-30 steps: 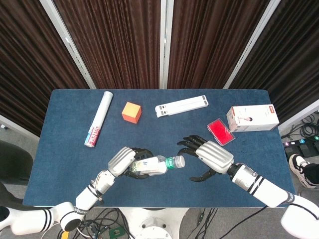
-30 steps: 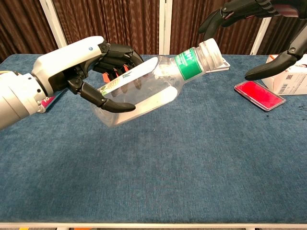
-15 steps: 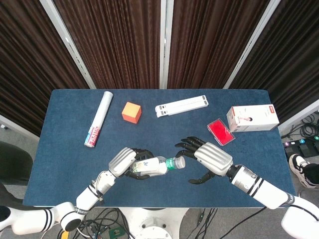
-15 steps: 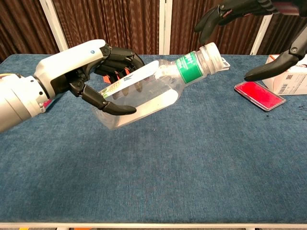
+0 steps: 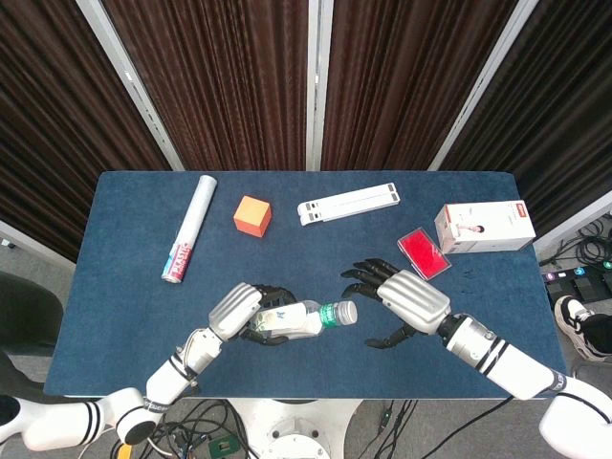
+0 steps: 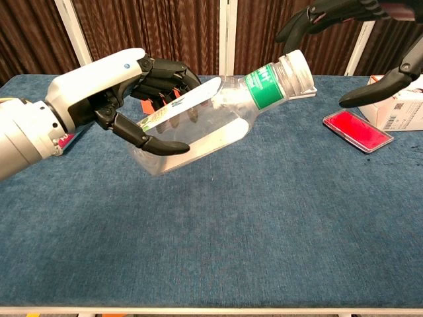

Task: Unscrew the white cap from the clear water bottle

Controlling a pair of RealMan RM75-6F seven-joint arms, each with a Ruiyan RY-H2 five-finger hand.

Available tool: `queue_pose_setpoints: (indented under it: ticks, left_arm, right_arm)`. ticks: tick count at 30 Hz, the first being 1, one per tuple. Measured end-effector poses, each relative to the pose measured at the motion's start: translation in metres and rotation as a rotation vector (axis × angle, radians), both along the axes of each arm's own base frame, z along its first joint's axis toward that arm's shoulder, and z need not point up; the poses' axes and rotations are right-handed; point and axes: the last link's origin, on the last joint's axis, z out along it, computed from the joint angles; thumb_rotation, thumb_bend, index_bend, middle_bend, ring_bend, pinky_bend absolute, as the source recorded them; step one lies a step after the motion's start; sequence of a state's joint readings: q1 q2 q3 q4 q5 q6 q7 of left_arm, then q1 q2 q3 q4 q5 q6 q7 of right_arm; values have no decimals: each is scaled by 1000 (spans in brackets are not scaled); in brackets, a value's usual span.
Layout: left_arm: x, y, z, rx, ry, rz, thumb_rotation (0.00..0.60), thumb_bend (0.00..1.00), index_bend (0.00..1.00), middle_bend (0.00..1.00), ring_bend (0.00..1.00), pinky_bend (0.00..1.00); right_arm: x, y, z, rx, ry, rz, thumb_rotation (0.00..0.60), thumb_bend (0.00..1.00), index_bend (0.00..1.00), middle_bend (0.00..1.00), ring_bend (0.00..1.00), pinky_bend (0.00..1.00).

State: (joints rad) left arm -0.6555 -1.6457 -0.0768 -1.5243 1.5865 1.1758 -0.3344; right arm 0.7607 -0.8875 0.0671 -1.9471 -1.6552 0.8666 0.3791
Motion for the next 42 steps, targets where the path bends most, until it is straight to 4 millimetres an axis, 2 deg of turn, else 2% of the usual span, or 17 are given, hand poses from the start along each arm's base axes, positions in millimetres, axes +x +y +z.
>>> queue_pose_setpoints:
  ticks: [18,30,42]
  left_arm:
    - [-5,-1,-4,-9,8,12,600,446,536,567,506,546]
    - [-4,0,-1,-3,2,8,600,447,535,567,506,546]
    - [-6,1,-4,-12,10,18,600,447,535,567,506,546]
  right_arm:
    - [11,7,4,-4,-19,53,499,101,260,89,0,0]
    - [-1,2,-2,0,16,6,498,101,260,89,0,0]
    - [2,6,0,2,7,31,497,101,260,89,0,0]
